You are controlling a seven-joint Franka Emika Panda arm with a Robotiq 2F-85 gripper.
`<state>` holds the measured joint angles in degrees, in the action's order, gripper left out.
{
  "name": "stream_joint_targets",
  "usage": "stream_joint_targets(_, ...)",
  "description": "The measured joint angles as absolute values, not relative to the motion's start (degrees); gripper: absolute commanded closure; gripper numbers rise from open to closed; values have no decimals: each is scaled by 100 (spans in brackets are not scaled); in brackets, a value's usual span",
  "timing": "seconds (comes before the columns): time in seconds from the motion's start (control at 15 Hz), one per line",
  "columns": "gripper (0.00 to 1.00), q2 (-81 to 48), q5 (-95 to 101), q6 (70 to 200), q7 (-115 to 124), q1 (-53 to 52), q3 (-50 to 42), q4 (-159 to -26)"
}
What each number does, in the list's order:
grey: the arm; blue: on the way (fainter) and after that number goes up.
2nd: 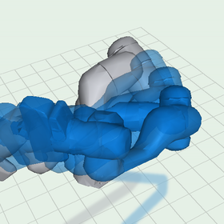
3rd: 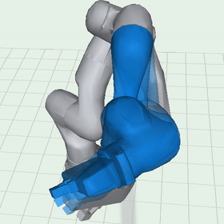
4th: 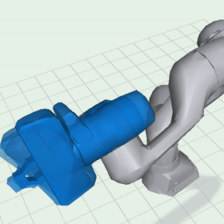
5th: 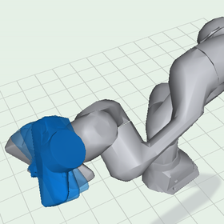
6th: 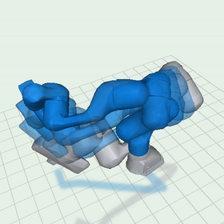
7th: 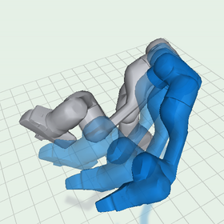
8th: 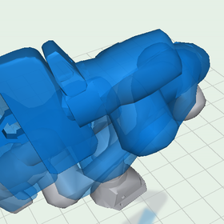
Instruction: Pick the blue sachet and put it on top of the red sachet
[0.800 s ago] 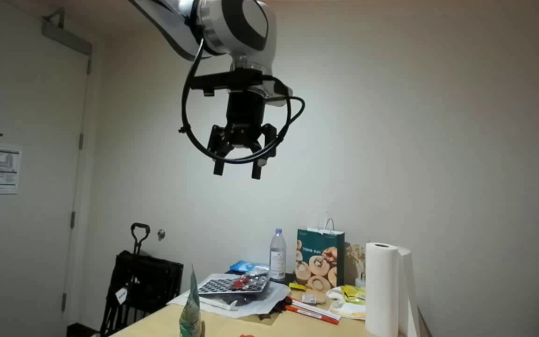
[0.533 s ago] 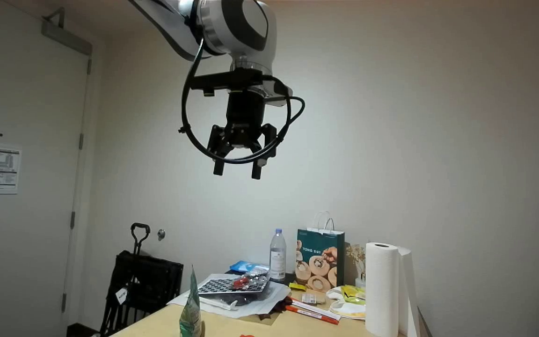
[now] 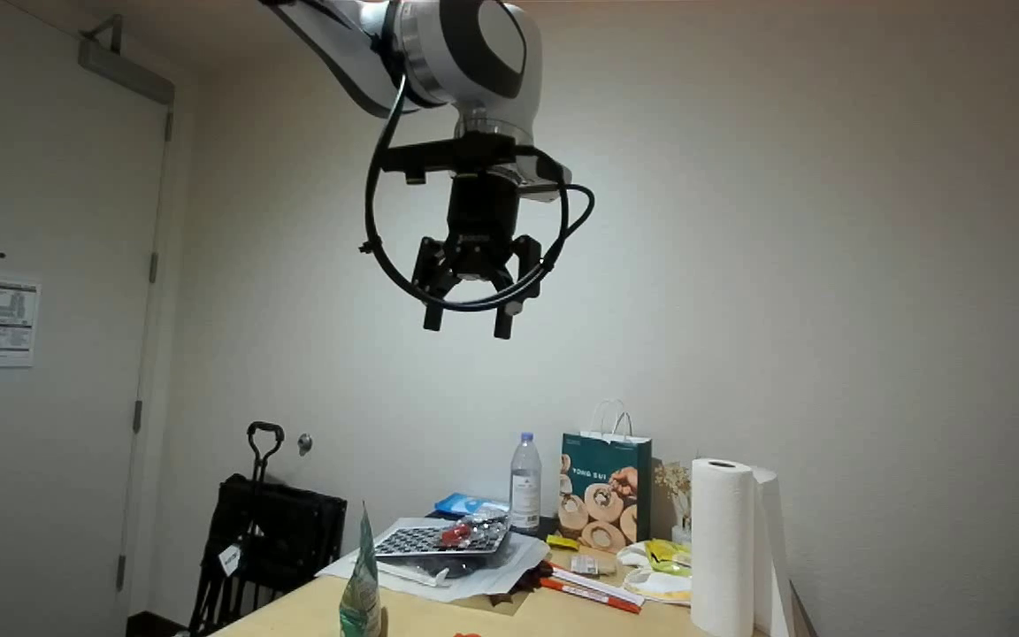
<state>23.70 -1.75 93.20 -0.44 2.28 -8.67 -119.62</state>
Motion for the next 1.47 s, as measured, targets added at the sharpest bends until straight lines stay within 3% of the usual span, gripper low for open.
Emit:
stream_joint_targets(0.6, 0, 827, -740, 9387, -230, 507, -1323, -10707)
stream_joint_targets(1.07, 0, 626, -680, 10028, -249, 508, -1199, -10885)
stream_joint_targets(1.47, 0, -460, -520, 10093, -913, 791, -1248, -11003)
